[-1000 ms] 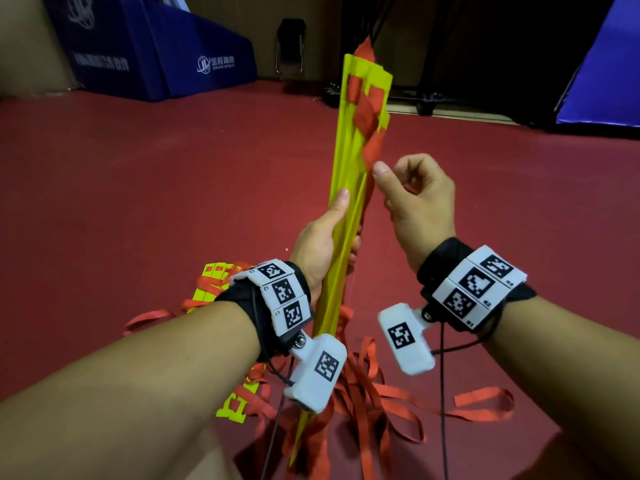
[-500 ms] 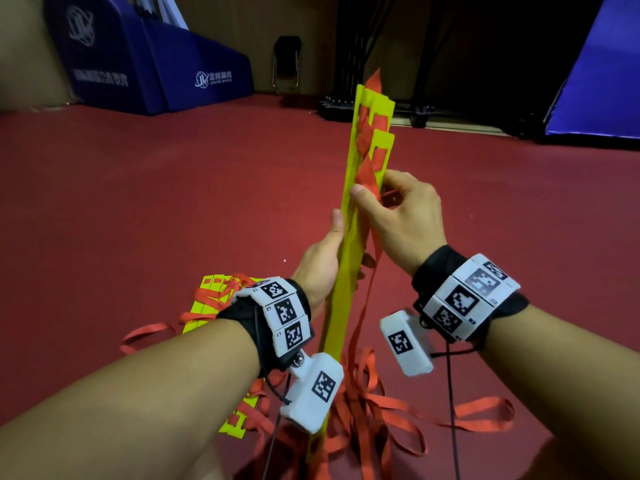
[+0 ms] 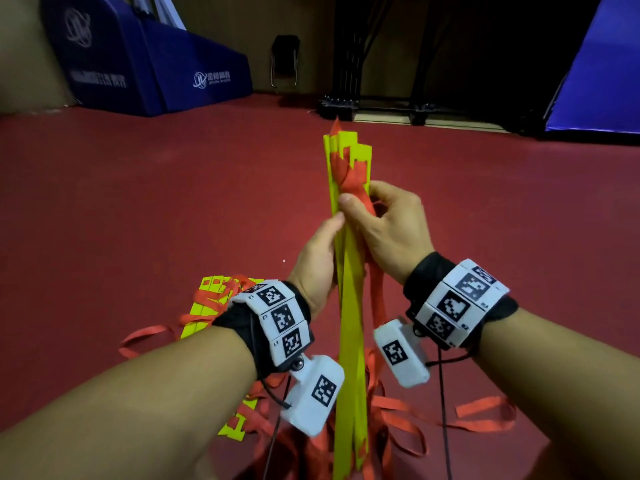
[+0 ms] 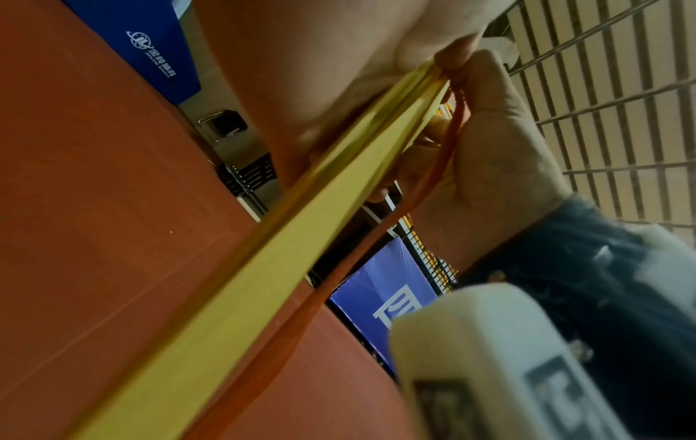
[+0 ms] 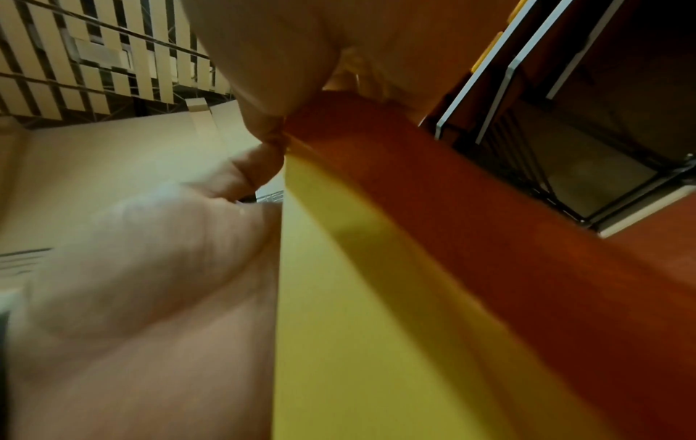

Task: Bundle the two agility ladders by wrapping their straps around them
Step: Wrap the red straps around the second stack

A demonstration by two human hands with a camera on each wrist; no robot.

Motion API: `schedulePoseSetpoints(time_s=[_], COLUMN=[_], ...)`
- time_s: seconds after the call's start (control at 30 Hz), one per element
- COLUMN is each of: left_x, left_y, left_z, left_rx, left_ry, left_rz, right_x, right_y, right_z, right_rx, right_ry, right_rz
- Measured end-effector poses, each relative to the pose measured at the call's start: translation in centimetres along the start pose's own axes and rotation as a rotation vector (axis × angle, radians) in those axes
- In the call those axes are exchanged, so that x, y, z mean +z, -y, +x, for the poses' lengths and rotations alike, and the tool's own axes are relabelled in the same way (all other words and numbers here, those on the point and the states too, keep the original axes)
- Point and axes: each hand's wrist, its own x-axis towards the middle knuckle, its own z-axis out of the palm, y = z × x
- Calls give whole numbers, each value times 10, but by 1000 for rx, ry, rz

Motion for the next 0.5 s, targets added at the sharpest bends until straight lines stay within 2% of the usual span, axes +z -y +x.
schedulePoseSetpoints(time_s=[0.1,0.27,0.33,0.43,0.5], left_x=[-6,-14,-14,-17,-20], left_y=[0,-3,-3,-6,-7], left_z=[0,1,1,2,4], left_rx=[14,23,20,-5,-5], left_ry=[27,70,-29,-157,-212], left_rz=[71,224,264,209,171], right_x=[-1,-8,-6,-7,-12], right_y=[-1,-3,-3,-2,0], right_z=[3,6,6,9,12], right_rx=[19,-37,-2,77,29], right_ry=[85,178,209,194,166], right_rz=[72,3,4,14,-2])
